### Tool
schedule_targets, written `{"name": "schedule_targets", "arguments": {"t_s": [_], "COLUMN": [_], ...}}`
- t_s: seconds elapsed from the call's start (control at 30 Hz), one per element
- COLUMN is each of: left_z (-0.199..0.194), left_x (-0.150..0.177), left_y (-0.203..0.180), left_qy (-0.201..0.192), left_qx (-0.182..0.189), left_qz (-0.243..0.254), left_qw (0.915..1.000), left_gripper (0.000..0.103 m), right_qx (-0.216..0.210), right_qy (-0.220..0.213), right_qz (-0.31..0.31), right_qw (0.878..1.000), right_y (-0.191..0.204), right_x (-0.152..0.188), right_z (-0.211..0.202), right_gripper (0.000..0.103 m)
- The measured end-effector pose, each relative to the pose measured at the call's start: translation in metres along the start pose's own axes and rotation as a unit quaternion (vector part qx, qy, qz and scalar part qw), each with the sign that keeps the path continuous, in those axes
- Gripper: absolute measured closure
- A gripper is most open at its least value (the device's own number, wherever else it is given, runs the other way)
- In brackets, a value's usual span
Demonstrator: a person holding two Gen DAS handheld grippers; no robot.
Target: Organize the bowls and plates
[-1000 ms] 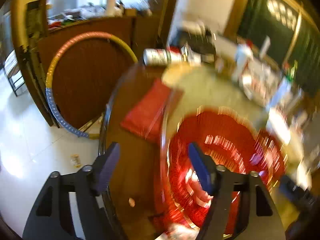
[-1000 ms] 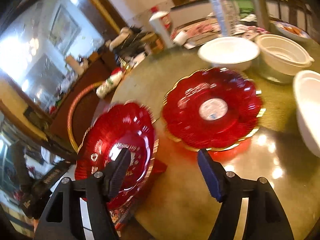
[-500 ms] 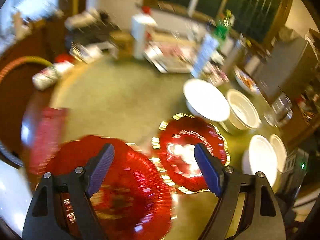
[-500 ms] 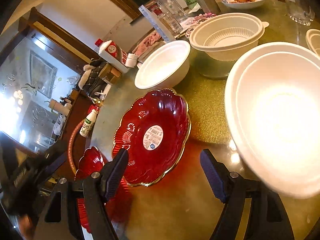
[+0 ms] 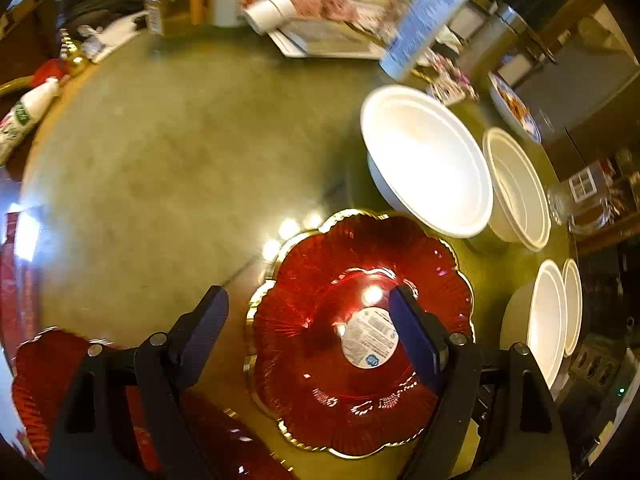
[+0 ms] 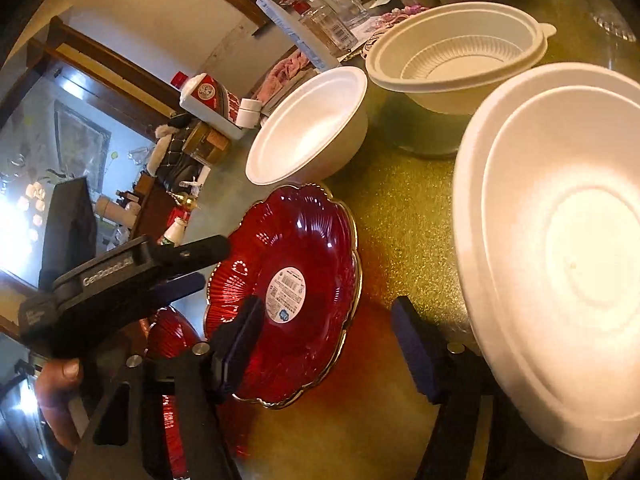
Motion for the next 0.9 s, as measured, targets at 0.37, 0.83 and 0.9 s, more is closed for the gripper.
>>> {"name": "schedule_targets", "arguments": {"t_s": [0.37, 0.83, 0.9], "left_z": [0.001, -0.046, -0.054], "left_x": [0.012, 0.033, 0.037], "left_y": [-0.007, -0.011, -0.013], "left_qy": [-0.018, -0.088, -0.100], "left_qx": [-0.061, -0.065, -0.065], "left_qz": [0.041, 0.043, 0.044], "left_qw": [0.9971, 0.9930, 0.9919], "left_gripper": [0.088, 0.088, 0.088], "right_qx": [0.068, 0.052, 0.047], "right_qy": [-0.027, -0.079, -0.091], "right_qz": [-0.034, -0.071, -0.077], "right_qw": [0.997, 0.993, 0.992], "right_y": [-0.003, 0.012, 0.016], "right_x": [-0.004, -0.005, -0.005], "right_z": [-0.006, -0.030, -0.035], "right_gripper": [0.094, 0.094, 0.094]}}
Point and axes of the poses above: each gripper's, at about its wrist camera, not at the fingertips, and z roughly the way its jaws point, y to its left, x to its underside, the point moved 5 cm from there along z, roughly the way its jaws point, and after that the axes turned 3 degrees about -z, right-handed, at the moved point
